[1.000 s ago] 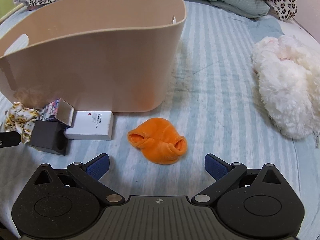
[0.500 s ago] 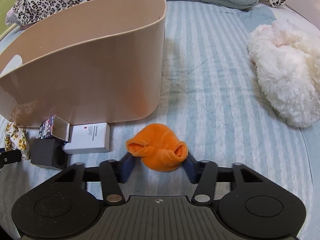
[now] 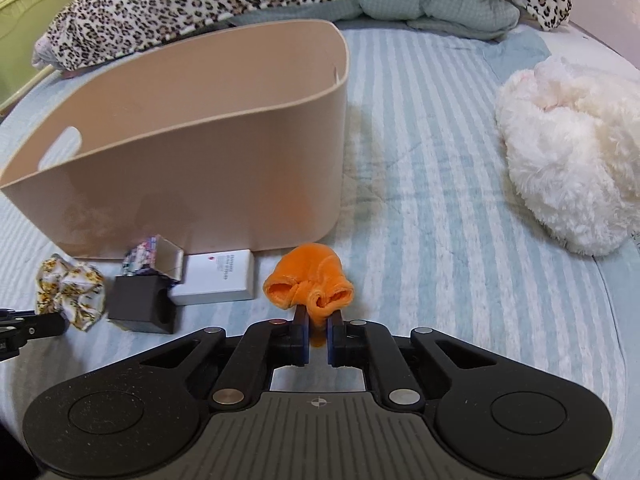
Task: Organize objects
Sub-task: 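Grasp the scrunchie with left tool while right tool grasps the orange cloth, then carry both items over the basket and open both tools to release them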
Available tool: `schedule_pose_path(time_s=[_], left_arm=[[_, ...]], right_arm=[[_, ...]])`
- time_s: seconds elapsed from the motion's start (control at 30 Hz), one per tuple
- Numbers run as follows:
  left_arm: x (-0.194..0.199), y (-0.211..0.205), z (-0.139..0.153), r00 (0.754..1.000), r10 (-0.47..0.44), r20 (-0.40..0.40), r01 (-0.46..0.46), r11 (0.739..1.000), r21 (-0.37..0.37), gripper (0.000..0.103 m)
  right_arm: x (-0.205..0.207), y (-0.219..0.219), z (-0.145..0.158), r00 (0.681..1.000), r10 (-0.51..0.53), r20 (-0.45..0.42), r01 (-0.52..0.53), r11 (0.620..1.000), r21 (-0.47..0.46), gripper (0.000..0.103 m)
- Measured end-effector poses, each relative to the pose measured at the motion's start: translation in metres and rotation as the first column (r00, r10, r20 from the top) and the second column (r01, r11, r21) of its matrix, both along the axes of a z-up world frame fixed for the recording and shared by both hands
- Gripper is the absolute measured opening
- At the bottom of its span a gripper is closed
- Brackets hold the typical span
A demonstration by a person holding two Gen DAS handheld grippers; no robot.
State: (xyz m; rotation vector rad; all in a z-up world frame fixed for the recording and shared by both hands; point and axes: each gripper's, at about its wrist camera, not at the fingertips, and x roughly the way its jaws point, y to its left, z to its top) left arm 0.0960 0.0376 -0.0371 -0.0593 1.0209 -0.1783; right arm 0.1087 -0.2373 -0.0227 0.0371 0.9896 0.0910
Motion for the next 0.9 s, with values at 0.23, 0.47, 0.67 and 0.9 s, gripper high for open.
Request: schedule_pose_path(time_s=[0.23, 0.47, 0.67, 0.9], left_arm=[[-0.007, 0.004, 0.017, 0.999, -0.006, 0.043, 0.006, 1.0, -0.001, 0.004], [-0.017, 0.008, 0.039, 0.995, -0.021, 0.095, 0.022, 1.0, -0.01, 0.004], [-0.028, 0.015, 0.068, 0.983, -0.026, 0.184, 0.03, 0.999, -0.021, 0.004], [-0.016, 0.02, 0.102, 0.959, -0.033, 0.283, 0.036, 0.999, -0.006, 0.004]], right_arm=[[-0.014, 0.001, 0.01, 0.999, -0.006, 0.04, 0.006, 1.0, 0.017, 0.007], [-0.026, 0.003, 0.025, 0.996, -0.009, 0.084, 0.006, 0.999, 0.034, 0.007], [-0.035, 0.007, 0.055, 0.989, 0.0, 0.147, -0.009, 0.998, 0.059, 0.007], [-0.029, 0.015, 0.098, 0.967, 0.011, 0.255, -0.032, 0.997, 0.076, 0.007]])
